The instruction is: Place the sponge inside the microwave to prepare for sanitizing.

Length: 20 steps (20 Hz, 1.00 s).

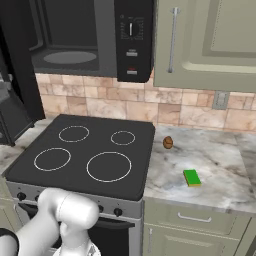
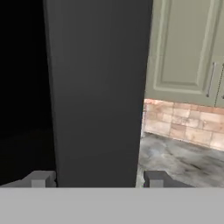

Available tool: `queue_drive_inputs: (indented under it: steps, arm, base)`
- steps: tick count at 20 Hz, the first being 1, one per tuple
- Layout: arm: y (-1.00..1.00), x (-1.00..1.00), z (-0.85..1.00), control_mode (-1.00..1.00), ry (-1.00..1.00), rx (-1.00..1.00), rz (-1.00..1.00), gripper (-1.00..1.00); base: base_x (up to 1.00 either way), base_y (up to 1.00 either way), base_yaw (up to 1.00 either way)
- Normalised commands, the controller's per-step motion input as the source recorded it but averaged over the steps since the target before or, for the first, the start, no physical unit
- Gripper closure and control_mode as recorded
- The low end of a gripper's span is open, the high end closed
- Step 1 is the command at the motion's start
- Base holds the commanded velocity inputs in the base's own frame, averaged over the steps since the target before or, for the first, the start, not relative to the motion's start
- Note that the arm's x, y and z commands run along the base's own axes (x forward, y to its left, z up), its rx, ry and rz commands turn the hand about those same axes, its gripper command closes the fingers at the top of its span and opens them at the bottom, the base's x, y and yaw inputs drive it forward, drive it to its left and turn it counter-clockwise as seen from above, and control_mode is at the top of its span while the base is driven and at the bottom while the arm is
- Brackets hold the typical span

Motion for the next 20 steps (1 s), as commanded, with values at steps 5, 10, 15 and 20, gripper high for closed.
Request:
queue_drive_inputs:
  steps: [5,10,15,20]
  arm:
    - [0.64,-0.64,-0.08,-1.00,0.00,0.00,-0.34,1.00]
    - [0.48,-0.48,-0.07,-1.00,0.00,0.00,-0.27,-1.00]
    - [0.09,-0.05,0.00,-1.00,-0.01,0.00,-0.08,-1.00]
    - [0.00,0.00,0.00,-1.00,0.00,0.00,0.00,-1.00]
  base:
    - [0.00,0.00,0.00]
    - [0.00,0.00,0.00]
    - [0.00,0.00,0.00]
    - [0.00,0.00,0.00]
